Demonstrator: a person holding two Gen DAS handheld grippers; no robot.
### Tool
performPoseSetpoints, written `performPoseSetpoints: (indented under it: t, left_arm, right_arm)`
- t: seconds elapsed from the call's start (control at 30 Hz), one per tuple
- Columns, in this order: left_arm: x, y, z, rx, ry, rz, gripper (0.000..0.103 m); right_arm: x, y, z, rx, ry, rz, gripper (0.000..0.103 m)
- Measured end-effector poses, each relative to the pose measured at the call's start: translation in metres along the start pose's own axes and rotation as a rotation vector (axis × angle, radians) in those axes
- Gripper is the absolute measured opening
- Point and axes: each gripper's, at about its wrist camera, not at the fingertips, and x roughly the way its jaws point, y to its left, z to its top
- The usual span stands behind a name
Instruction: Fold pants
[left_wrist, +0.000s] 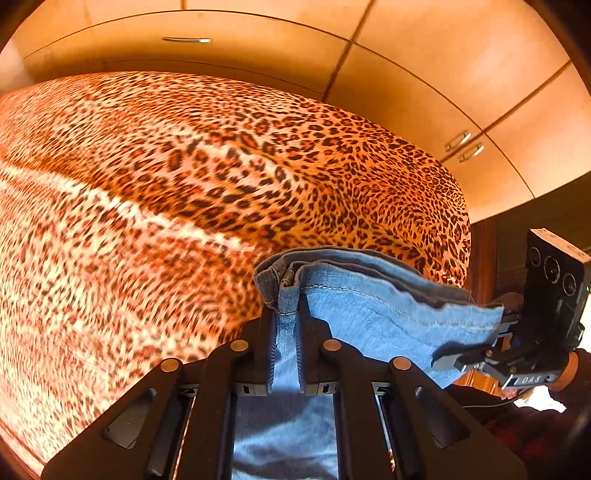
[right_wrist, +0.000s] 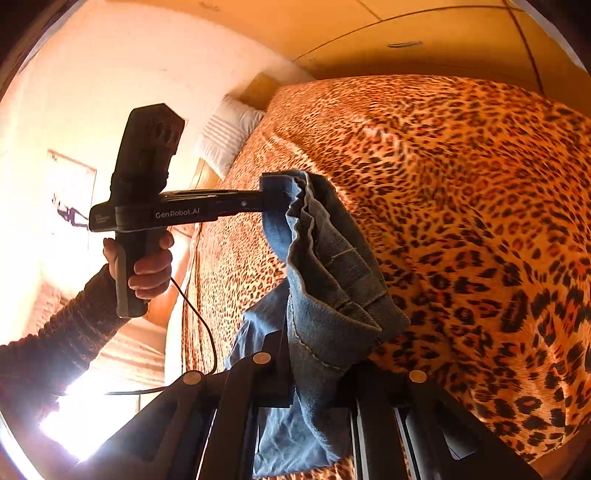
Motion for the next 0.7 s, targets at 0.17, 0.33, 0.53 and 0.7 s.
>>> performPoseSetpoints:
  t: [0.17,0.33,0.53,0.7]
  left_arm:
    - [-0.018,0.030,-0.059,-0.128,-0.030,0.014,0.007]
    - [0.001,0.055,-0.144,-0.313,0.074,0.099,0.008]
    - [0.000,0.062,-0.248,-0.512,0.156,0.165,0.011]
    - [-0.026,0.044,-0.326,-0.820,0.026,0.044,0.046]
  right_arm:
    - [0.030,0.063,-0.022,-0.225,0.128,-0.026,0.007]
    - [0.084,0.105,-0.080,-0.473,0.363,-0.112,0.017]
    - [0.127,0.120,-0.160,-0.656,0.704,-0.143,0.033]
    - [0.089,0.107,-0.105,-0.529,0.602,-0.123,0.044]
